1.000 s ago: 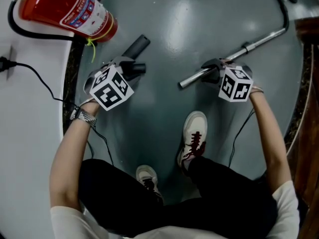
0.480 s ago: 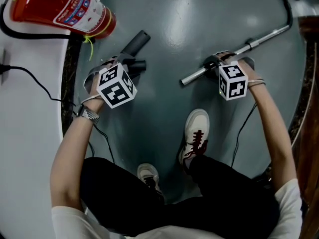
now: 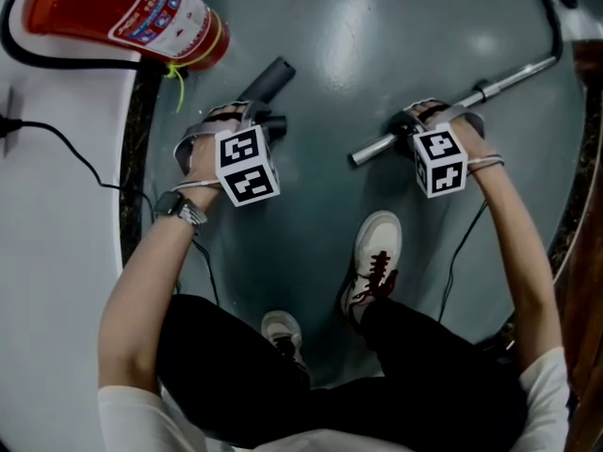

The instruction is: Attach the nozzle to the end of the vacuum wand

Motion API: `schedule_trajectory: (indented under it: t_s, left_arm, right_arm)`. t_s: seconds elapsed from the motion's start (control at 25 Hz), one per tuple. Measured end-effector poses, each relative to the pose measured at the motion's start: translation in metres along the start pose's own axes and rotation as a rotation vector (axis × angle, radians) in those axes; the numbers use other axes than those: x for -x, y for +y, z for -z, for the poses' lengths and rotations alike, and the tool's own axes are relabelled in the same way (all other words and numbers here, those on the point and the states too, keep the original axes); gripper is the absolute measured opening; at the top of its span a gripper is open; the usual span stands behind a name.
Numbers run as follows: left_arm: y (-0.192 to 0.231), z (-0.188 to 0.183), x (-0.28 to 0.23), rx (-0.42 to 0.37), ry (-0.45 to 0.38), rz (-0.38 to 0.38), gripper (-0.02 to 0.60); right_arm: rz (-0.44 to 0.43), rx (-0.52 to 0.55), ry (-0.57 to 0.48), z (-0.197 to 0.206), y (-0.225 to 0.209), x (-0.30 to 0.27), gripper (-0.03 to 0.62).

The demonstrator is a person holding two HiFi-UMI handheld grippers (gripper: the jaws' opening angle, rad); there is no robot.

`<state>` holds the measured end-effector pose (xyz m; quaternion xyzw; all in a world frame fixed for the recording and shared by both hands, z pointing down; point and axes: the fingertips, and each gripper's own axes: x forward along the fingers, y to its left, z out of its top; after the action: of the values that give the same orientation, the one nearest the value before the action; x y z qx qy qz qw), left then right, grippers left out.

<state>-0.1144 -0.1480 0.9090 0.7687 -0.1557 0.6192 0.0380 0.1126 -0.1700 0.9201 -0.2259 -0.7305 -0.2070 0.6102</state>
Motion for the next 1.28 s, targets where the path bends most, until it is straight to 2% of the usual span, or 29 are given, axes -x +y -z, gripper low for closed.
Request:
schedule_trajectory:
  t_s: [0.2,0.4,0.52,0.72,0.96,1.16,1.28]
  left_arm:
    - [0.000,0.000,-0.008,-0.072,0.039,-0.012,0.203]
    - [-0.001,0.000,-0.009,-0.080,0.036,0.009,0.189]
    - [0.002,-0.002,-0.008,-0.037,0.020,0.014,0.183]
    - [-0.003,0.002,0.000,0.089,-0.039,0.051,0.181]
    - [-0.009,0.000,0.005,0.123,-0.080,0.061,0.181]
    - [-0.013,-0.006,0.013,0.209,-0.128,0.097,0.181]
    - [-0.020,-0.011,0.017,0.229,-0.148,0.118,0.181]
  right_arm:
    - [-0.011,-0.002,0.005,0.000,0.003,-0.003,0.179]
    - [-0.006,0.014,-0.013,0.002,0.007,-0.004,0.172]
    - [0.000,0.030,-0.004,0.001,0.004,-0.002,0.169]
    - [0.008,0.008,-0.002,-0.007,-0.001,0.007,0.167]
    - [0.054,-0.023,-0.019,-0.016,-0.016,0.019,0.169]
    - [0.100,-0.039,-0.036,-0.026,-0.032,0.029,0.169]
    - [0.113,-0.046,-0.047,-0.034,-0.038,0.033,0.169]
